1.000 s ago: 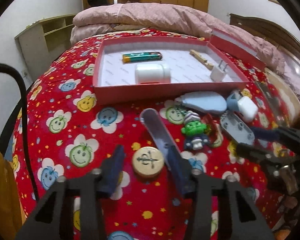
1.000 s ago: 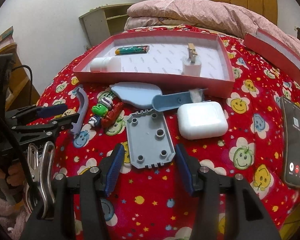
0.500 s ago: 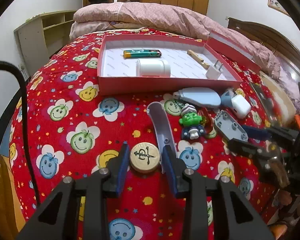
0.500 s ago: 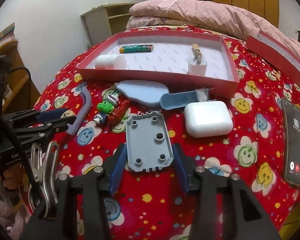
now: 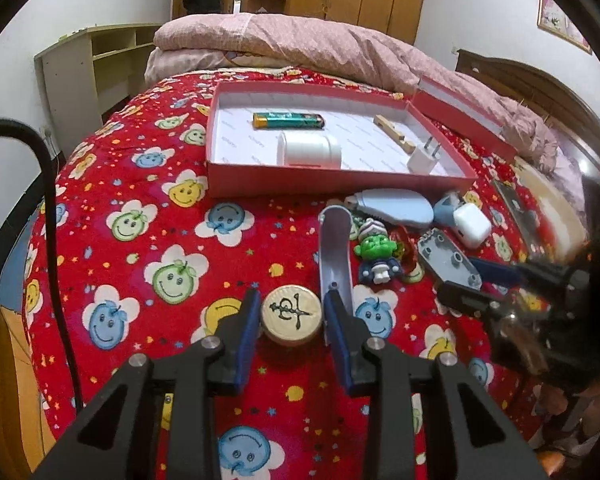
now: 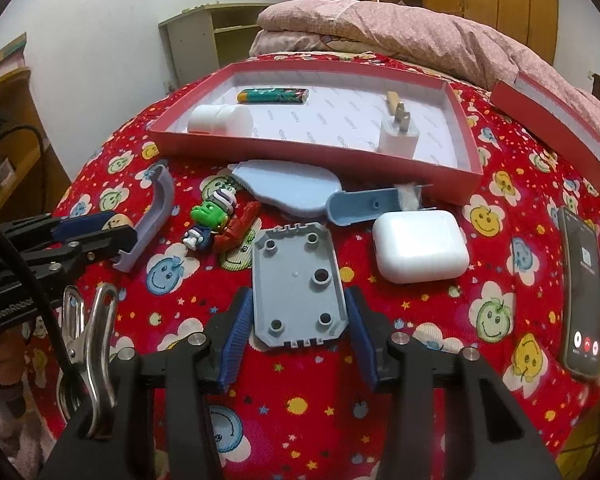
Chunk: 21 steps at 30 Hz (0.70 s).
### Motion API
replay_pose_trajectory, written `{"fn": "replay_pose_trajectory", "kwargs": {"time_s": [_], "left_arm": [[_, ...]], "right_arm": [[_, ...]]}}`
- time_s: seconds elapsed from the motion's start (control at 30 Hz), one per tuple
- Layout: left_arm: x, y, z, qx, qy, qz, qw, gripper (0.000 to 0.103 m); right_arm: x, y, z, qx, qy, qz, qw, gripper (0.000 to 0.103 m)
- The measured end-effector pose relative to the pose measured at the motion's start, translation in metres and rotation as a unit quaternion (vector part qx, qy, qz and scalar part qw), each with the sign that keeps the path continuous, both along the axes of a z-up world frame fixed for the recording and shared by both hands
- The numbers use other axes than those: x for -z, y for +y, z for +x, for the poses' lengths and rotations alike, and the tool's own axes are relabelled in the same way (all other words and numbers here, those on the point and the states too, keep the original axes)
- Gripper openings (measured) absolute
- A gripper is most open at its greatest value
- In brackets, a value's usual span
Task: Organize rigid objects
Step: 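Grasp the grey plastic plate with right tool while left tool grasps the round wooden disc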
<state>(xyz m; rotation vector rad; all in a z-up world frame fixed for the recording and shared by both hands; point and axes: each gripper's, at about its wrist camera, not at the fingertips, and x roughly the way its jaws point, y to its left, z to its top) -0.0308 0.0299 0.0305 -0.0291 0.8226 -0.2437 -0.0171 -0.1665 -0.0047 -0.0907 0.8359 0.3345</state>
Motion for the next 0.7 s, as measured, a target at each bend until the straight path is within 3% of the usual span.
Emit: {"fn": "replay_pose_trajectory", "kwargs": {"time_s": [0.13, 0.57, 0.7], "left_arm": [[-0.007, 0.003, -0.002, -0.007, -0.004, -0.005, 1.0, 0.034], [-0.032, 0.011, 0.0, -0.012, -0.014, -0.039, 0.9991, 0.034], [-0.025, 0.004, -0.001, -0.006, -0.009, -0.024, 0.9996, 0.034]], "right_arm": [[-0.003, -0.005, -0.001, 0.003, 0.007, 0.028, 1.0, 0.045], [-0.03, -0.005, -0.017, -0.006, -0.028, 0.043, 0.999, 0.045], [-0.03, -0.006, -0.018, -0.005, -0.027, 0.046, 0.999, 0.045]]}}
